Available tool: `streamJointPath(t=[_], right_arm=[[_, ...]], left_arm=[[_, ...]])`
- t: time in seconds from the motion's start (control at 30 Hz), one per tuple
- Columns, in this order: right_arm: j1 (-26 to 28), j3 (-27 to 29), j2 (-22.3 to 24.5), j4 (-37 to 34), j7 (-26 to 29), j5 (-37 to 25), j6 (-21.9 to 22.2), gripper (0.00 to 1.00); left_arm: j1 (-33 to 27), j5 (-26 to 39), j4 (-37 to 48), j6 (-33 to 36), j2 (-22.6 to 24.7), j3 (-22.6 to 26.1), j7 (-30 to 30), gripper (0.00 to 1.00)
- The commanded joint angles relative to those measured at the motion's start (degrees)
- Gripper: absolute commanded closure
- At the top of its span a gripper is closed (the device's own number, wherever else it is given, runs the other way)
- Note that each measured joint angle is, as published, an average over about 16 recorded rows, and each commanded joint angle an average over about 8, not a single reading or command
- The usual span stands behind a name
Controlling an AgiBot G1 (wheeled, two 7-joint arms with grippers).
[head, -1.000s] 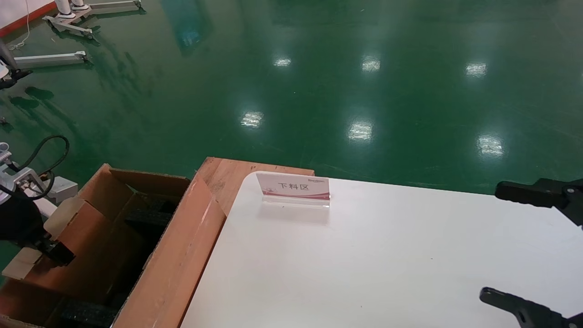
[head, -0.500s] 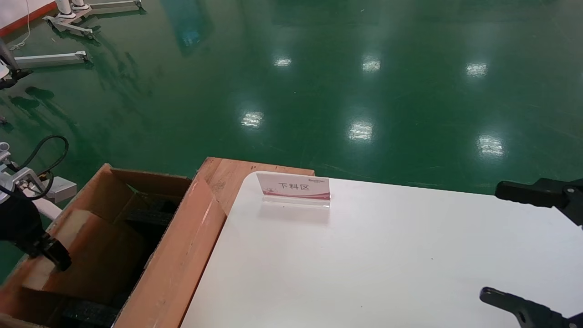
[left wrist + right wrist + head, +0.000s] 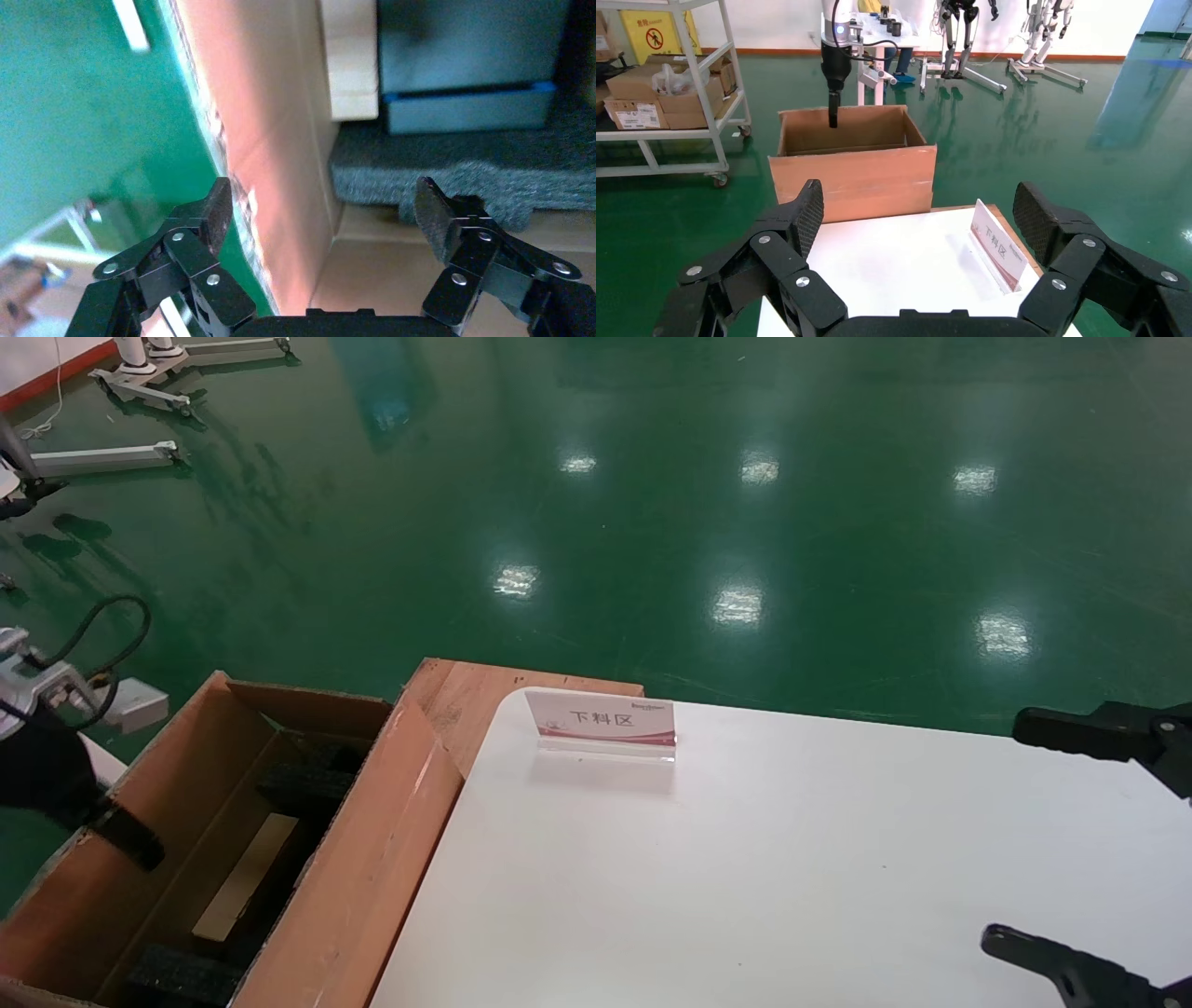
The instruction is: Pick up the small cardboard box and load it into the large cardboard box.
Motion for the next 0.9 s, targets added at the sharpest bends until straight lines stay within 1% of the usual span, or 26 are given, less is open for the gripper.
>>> streamJointPath(t=[0.03,0.23,0.37,0.47,0.57,0.7,0.8,0.9], right_arm=[[0.0,0.0,0.0,0.0,0.0,0.0,0.0,0.00],[0.0,0.0,0.0,0.0,0.0,0.0,0.0,0.00],[0.0,0.0,0.0,0.0,0.0,0.0,0.0,0.00],[0.0,0.0,0.0,0.0,0.0,0.0,0.0,0.00],[0.0,-0.1,0.0,0.0,0.0,0.0,0.0,0.00],[0.0,-0.1,0.0,0.0,0.0,0.0,0.0,0.00],[0.0,0.0,0.0,0.0,0.0,0.0,0.0,0.00],[0.0,0.0,0.0,0.0,0.0,0.0,0.0,0.00]], left_arm=[[-0.8,-0.1,-0.3,-0.5,0.2,-0.2,1.1,0.00],[-8.1,-2.6,-5.7,-2.5,-1.1,-3.0,7.9,0.00],[-13.7,-4.6,-12.0,-4.0,-3.5,-5.2,12.4,0.00],[-17.6,-5.6,-17.9,-5.5,-5.9,-6.7,14.6,0.00],[-20.8,-5.9,-23.8,-7.4,-8.2,-7.5,15.3,0.00],[-23.6,-5.5,-29.5,-9.4,-10.1,-7.8,14.8,0.00],[-24.4,-5.2,-32.0,-10.2,-10.8,-8.4,14.4,0.00],[-23.3,-4.9,-34.0,-10.2,-11.2,-10.9,14.6,0.00]])
